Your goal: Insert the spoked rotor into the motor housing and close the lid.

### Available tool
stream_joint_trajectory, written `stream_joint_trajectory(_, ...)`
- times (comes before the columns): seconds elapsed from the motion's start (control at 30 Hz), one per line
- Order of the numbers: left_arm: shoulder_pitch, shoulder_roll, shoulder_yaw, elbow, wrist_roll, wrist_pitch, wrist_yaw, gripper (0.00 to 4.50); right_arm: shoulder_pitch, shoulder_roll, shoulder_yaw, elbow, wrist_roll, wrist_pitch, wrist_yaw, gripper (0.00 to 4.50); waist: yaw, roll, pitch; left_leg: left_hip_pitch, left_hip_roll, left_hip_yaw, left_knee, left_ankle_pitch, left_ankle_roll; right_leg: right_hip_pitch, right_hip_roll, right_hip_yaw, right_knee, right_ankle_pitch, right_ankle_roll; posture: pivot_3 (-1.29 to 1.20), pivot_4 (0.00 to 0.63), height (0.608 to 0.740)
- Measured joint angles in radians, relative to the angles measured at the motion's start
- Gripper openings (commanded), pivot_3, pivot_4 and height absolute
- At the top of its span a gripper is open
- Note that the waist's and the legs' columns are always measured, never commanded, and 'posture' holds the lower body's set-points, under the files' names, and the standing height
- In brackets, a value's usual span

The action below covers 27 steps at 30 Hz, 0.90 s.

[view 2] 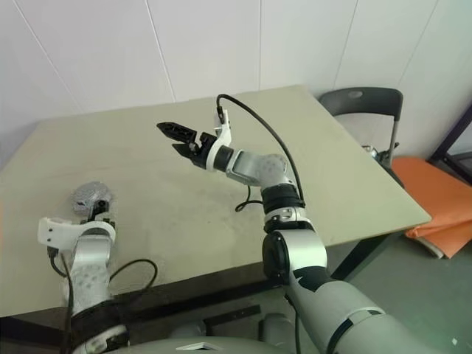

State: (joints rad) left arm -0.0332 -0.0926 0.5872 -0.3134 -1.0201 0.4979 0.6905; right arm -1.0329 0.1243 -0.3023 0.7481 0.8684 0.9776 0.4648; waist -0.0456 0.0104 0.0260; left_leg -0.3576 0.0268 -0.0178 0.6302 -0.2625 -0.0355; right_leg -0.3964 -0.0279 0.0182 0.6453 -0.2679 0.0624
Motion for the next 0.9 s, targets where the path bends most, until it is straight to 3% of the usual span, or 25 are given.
stream_joint_trajectory(0.1,0.028,0.146,-0.115,-0.004,0.055,0.102,-0.103,4.47,0.031,-0.025,0.115,-0.046,-0.134,-0.100,0.017,4.50,0.001,-0.006,0.005,0.001,-0.001,-0.008,0.002,0.000,0.000,0.001,0.007,0.000,0.000,-0.002,-0.004,0.00,0.000,0.740)
stream_joint_trajectory(0.13,0.026,0.227,-0.181,0.016,0.120,0.092,-0.199,4.50,0.057,-0.034,0.187,-0.065,-0.212,-0.173,0.020,4.19,0.001,-0.009,0.007,0.000,-0.001,-0.015,0.002,0.001,-0.002,-0.001,0.013,0.002,-0.002,-0.003,-0.007,0.00,0.000,0.740)
stream_joint_trajectory(0.27,-0.020,0.550,-0.510,0.124,0.531,-0.205,-0.641,4.50,0.186,-0.089,0.375,-0.085,-0.469,-0.450,0.034,3.20,-0.003,-0.008,0.011,-0.001,0.000,-0.016,-0.001,0.001,-0.009,0.003,0.016,0.005,-0.009,-0.001,-0.010,0.00,0.000,0.740)
stream_joint_trajectory(0.33,-0.064,0.552,-0.599,0.277,0.658,-0.418,-0.817,4.50,0.235,-0.115,0.383,-0.076,-0.532,-0.556,0.030,2.47,-0.001,0.002,0.010,-0.002,-0.004,-0.012,-0.004,0.003,-0.008,0.004,0.013,0.012,-0.011,0.001,-0.013,0.00,0.000,0.740)
stream_joint_trajectory(0.4,-0.080,0.495,-0.633,0.440,0.707,-0.523,-0.902,4.50,0.253,-0.131,0.379,-0.041,-0.578,-0.643,0.007,1.81,-0.007,-0.002,0.010,-0.007,-0.004,-0.009,-0.005,0.002,-0.009,-0.002,0.015,0.019,-0.011,0.003,-0.009,0.00,0.000,0.740)
stream_joint_trajectory(0.53,-0.091,0.454,-0.632,0.554,0.727,-0.606,-1.016,4.50,0.259,-0.168,0.338,0.028,-0.618,-0.737,-0.017,1.81,-0.011,-0.009,0.010,-0.027,-0.002,-0.009,-0.003,0.002,-0.009,-0.026,0.017,0.023,0.000,0.006,-0.004,0.00,0.000,0.740)
stream_joint_trajectory(0.67,-0.109,0.455,-0.592,0.556,0.703,-0.643,-1.123,4.50,0.273,-0.204,0.334,0.018,-0.630,-0.792,0.059,2.72,-0.008,-0.009,0.010,-0.028,-0.002,-0.008,-0.001,0.002,-0.009,-0.029,0.018,0.024,0.005,0.006,-0.004,0.00,0.000,0.740)
stream_joint_trajectory(0.83,-0.095,0.475,-0.559,0.530,0.624,-0.604,-1.270,4.50,0.317,-0.261,0.402,-0.057,-0.656,-0.821,0.269,4.43,-0.015,-0.009,0.011,-0.020,-0.002,-0.007,0.001,0.002,-0.009,-0.021,0.018,0.024,0.005,0.006,-0.003,0.00,0.000,0.740)
stream_joint_trajectory(0.9,-0.090,0.493,-0.542,0.513,0.601,-0.575,-1.316,4.50,0.325,-0.282,0.426,-0.069,-0.670,-0.832,0.333,4.47,-0.021,-0.009,0.011,-0.014,-0.002,-0.007,0.001,0.002,-0.008,-0.015,0.018,0.024,0.004,0.003,0.000,0.00,0.000,0.740)
